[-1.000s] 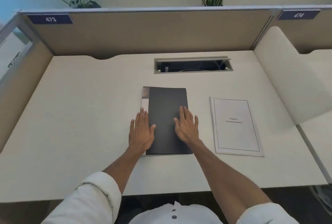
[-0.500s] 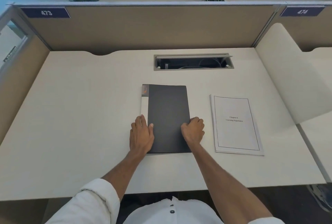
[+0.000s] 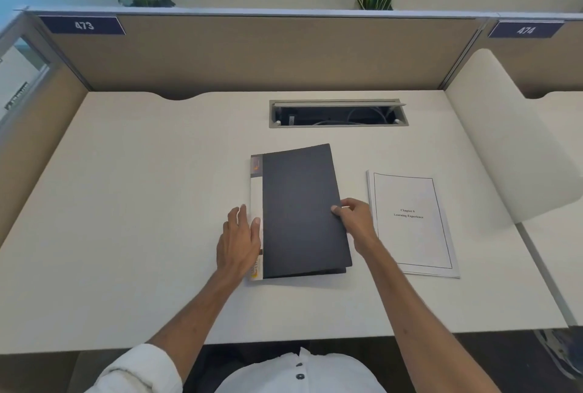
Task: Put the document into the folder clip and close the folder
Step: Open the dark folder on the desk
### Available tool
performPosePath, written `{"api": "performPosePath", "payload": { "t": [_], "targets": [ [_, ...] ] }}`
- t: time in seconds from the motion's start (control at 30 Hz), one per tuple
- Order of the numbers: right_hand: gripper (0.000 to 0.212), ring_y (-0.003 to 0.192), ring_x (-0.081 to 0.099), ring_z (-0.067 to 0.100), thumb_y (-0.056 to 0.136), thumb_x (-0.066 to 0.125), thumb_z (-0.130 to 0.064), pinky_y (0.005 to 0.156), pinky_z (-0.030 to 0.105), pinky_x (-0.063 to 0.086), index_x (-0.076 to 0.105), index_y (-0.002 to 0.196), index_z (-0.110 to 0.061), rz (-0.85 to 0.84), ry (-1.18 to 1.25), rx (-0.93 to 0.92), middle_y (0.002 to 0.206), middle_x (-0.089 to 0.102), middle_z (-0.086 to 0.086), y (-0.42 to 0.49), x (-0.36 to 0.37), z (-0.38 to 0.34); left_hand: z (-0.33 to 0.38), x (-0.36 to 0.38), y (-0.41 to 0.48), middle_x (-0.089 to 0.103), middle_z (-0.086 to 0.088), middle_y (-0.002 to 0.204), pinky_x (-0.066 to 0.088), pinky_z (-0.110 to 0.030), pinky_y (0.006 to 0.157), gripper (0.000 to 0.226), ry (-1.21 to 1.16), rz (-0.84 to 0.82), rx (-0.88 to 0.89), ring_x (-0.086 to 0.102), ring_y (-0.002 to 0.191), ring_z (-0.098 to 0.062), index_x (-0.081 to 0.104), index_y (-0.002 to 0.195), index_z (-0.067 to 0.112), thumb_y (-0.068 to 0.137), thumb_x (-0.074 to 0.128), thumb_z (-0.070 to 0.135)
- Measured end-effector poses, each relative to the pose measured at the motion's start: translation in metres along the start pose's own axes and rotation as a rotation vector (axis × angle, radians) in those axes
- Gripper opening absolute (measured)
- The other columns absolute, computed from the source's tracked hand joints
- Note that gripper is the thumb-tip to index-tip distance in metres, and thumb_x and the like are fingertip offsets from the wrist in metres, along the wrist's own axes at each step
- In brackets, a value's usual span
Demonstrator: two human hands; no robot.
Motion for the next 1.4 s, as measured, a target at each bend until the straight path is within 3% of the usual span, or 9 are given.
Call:
{"api": "performPosePath", "payload": {
  "t": [0.1, 0.3, 0.4, 0.53, 0.7, 0.9, 1.07, 1.2, 1.4],
  "targets": [
    [0.020, 0.089, 0.071, 0.027, 0.103, 0.070, -0.020, 0.075, 0.033, 0.055, 0.075, 0.087, -0.010, -0.070, 0.061, -0.053, 0.104, 0.082, 0.019, -0.014, -0.002, -0.018, 0.014, -0.015, 0.003, 0.039, -0.006, 0.174, 0.055, -0.054, 0.114, 0.057, -0.069, 0.054, -0.006, 0.053, 0.150, -0.035, 0.039, 0.167, 0.017, 0.117, 0.040, 0.045],
    [0.052, 0.071, 0.068, 0.024, 0.110, 0.062, -0.040, 0.064, 0.035, 0.056, 0.077, 0.098, 0.009, -0.174, 0.078, -0.280, 0.092, 0.076, 0.026, -0.054, 0.023, -0.066, 0.068, -0.071, 0.011, 0.071, 0.010, 0.146, 0.058, -0.044, 0.103, 0.063, -0.278, 0.194, 0.059, 0.078, 0.113, -0.020, 0.063, 0.146, 0.035, 0.106, 0.037, 0.075],
    [0.046, 0.062, 0.065, 0.019, 0.113, 0.057, -0.040, 0.053, 0.027, 0.048, 0.083, 0.101, -0.004, -0.319, 0.146, -0.300, 0.078, 0.073, 0.008, -0.072, 0.040, -0.087, 0.084, -0.104, 0.013, 0.076, 0.011, 0.137, 0.061, -0.045, 0.103, 0.068, -0.379, 0.304, 0.087, 0.075, 0.121, -0.020, 0.069, 0.137, 0.035, 0.100, 0.038, 0.083],
    [0.025, 0.066, 0.067, 0.018, 0.112, 0.060, -0.029, 0.060, 0.028, 0.049, 0.083, 0.115, -0.019, -0.473, 0.099, -0.345, 0.084, 0.076, 0.009, -0.089, 0.066, -0.098, 0.084, -0.139, 0.019, 0.078, 0.008, 0.138, 0.065, -0.049, 0.103, 0.067, -0.349, 0.247, 0.123, 0.081, 0.112, -0.026, 0.065, 0.145, 0.032, 0.098, 0.050, 0.079],
    [0.034, 0.077, 0.075, 0.017, 0.108, 0.068, -0.021, 0.062, 0.013, 0.055, 0.074, 0.141, -0.017, -0.573, -0.018, -0.470, 0.106, 0.082, 0.013, -0.098, 0.104, -0.095, 0.056, -0.162, 0.017, 0.082, 0.003, 0.132, 0.062, -0.049, 0.106, 0.045, -0.282, 0.277, 0.100, 0.080, 0.118, -0.028, 0.071, 0.142, 0.028, 0.105, 0.066, 0.053],
    [0.050, 0.113, 0.069, 0.015, 0.102, 0.069, -0.036, 0.104, 0.034, 0.058, 0.065, 0.150, -0.027, -0.452, -0.407, -0.688, 0.132, 0.069, 0.001, -0.093, 0.151, -0.073, 0.018, -0.179, 0.018, 0.082, -0.009, 0.129, 0.063, -0.049, 0.105, 0.030, -0.168, 0.311, 0.022, 0.078, 0.115, -0.038, 0.072, 0.138, 0.020, 0.113, 0.056, 0.028],
    [0.073, 0.164, 0.035, 0.023, 0.110, 0.056, -0.047, 0.134, 0.046, 0.035, 0.030, 0.174, -0.024, -0.472, -0.723, -0.832, 0.179, 0.032, 0.000, -0.085, 0.191, -0.043, -0.024, -0.185, 0.028, 0.073, -0.020, 0.131, 0.062, -0.053, 0.097, 0.047, 0.135, 0.209, -0.051, 0.072, 0.116, -0.048, 0.052, 0.154, 0.012, 0.108, 0.055, 0.006],
    [0.075, 0.173, 0.011, 0.019, 0.116, 0.044, -0.044, 0.141, 0.052, 0.012, 0.008, 0.178, -0.023, -0.539, -0.916, -0.895, 0.186, 0.003, -0.004, -0.081, 0.211, -0.018, -0.049, -0.170, 0.032, 0.047, -0.021, 0.154, 0.056, -0.052, 0.098, 0.089, 0.249, 0.149, -0.088, 0.055, 0.133, -0.044, 0.014, 0.174, 0.004, 0.101, 0.064, 0.005],
    [0.074, 0.174, -0.001, 0.016, 0.118, 0.036, -0.039, 0.141, 0.049, 0.008, -0.005, 0.177, -0.024, -0.537, -1.069, -0.963, 0.185, -0.012, -0.004, -0.080, 0.223, 0.006, -0.081, -0.133, 0.027, 0.023, -0.023, 0.177, 0.049, -0.059, 0.115, 0.080, 0.250, 0.144, -0.155, 0.039, 0.155, -0.045, 0.014, 0.175, 0.002, 0.111, 0.056, 0.027]
  ]
}}
Point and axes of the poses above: each hand's wrist, its own y-axis towards the middle knuckle, its own x-axis out of the palm, z = x × y, the point moved 2 cm from there along y, towards the middle knuckle
